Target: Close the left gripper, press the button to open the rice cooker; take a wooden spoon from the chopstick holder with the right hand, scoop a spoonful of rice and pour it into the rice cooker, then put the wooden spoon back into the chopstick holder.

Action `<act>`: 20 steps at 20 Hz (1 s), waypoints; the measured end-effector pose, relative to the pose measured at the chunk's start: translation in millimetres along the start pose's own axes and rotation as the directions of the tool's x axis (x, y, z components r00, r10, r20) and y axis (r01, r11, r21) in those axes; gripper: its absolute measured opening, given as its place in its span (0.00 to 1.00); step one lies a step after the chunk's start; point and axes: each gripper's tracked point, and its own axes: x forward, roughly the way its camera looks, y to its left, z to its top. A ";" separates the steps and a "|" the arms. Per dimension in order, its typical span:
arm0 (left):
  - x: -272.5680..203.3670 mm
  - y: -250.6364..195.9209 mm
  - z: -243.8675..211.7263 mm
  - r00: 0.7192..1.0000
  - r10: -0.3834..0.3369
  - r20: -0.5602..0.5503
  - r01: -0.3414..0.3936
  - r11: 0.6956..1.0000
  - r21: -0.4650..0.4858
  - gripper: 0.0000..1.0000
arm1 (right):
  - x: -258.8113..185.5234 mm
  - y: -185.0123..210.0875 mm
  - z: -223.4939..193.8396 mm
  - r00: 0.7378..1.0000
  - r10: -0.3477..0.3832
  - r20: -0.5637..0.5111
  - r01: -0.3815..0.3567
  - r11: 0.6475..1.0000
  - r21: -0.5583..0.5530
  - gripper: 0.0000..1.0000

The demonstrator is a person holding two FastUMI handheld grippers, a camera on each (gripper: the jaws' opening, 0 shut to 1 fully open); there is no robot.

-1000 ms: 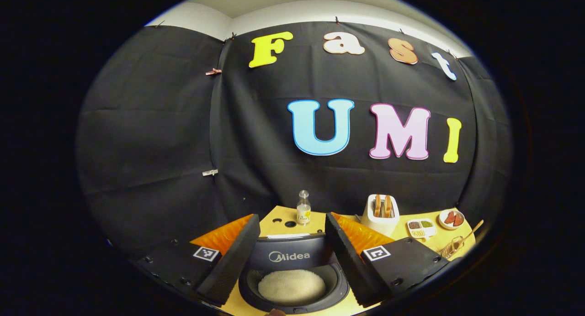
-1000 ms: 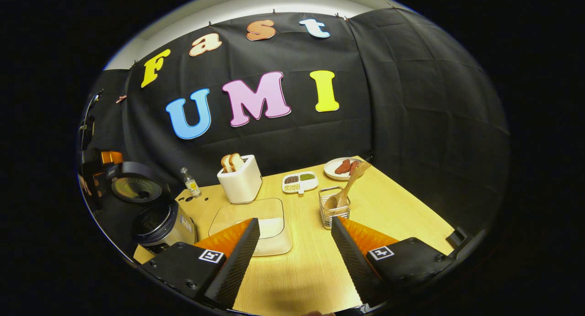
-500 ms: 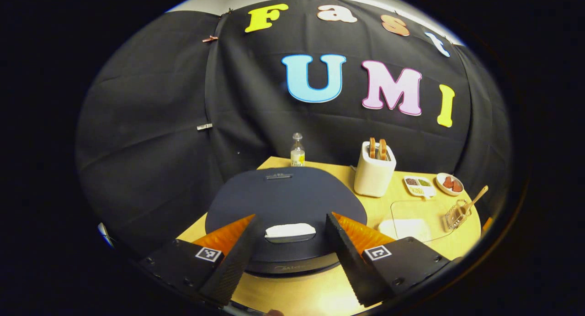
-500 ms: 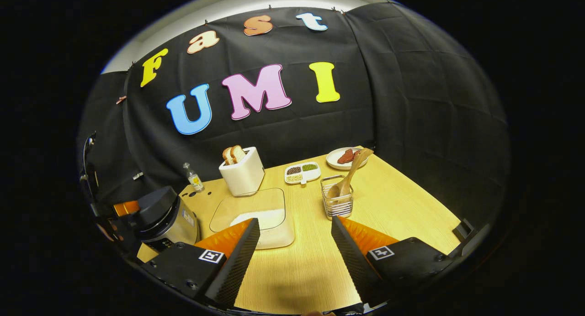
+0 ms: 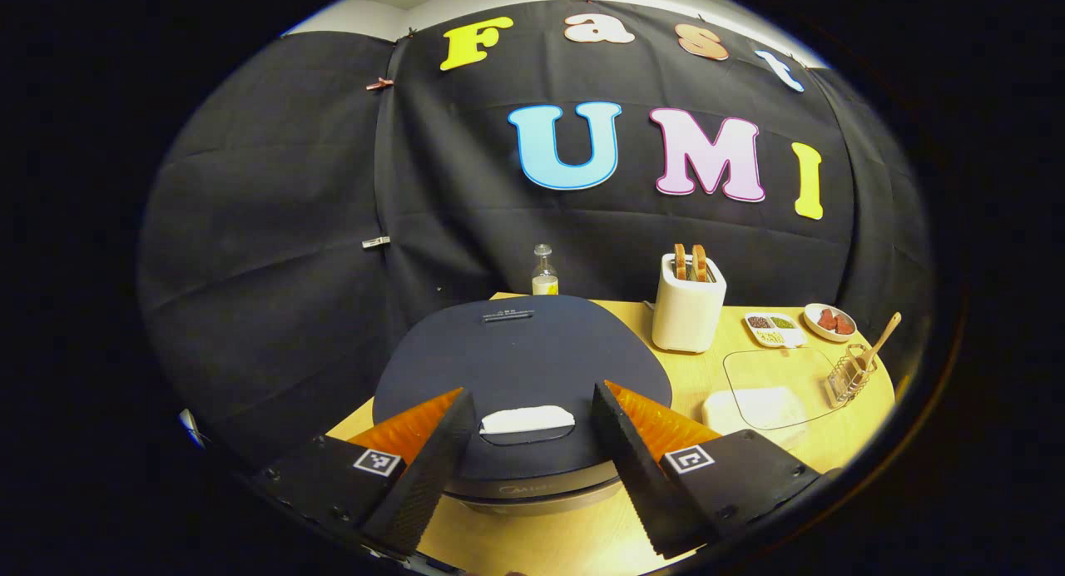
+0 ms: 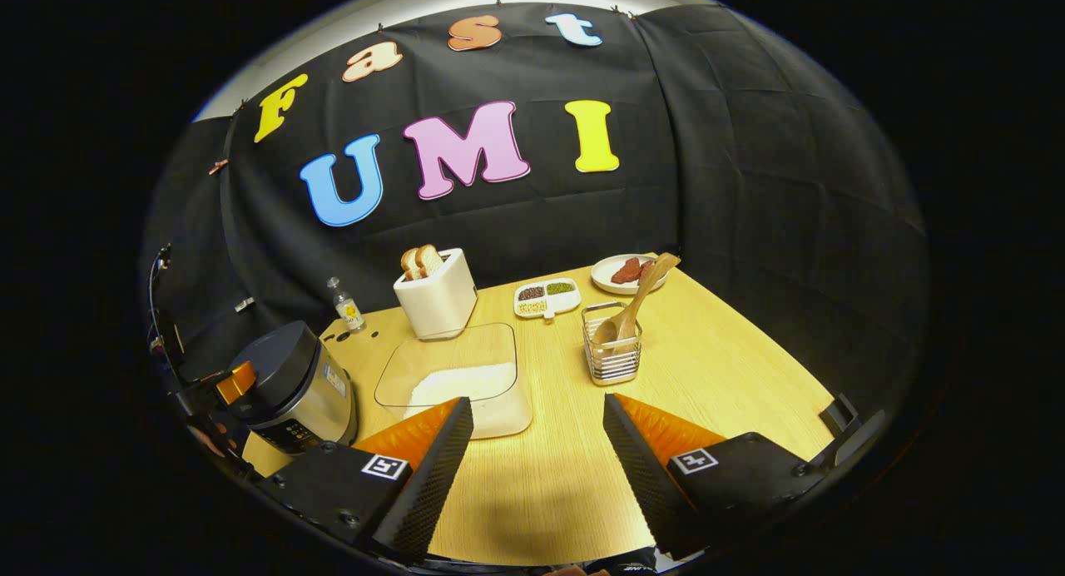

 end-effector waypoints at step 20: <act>-76.7 -13.5 123.1 0.950 -0.105 0.295 0.138 0.986 -0.095 0.95 | -26.1 18.4 129.1 0.937 0.054 0.346 0.037 0.967 -0.252 0.98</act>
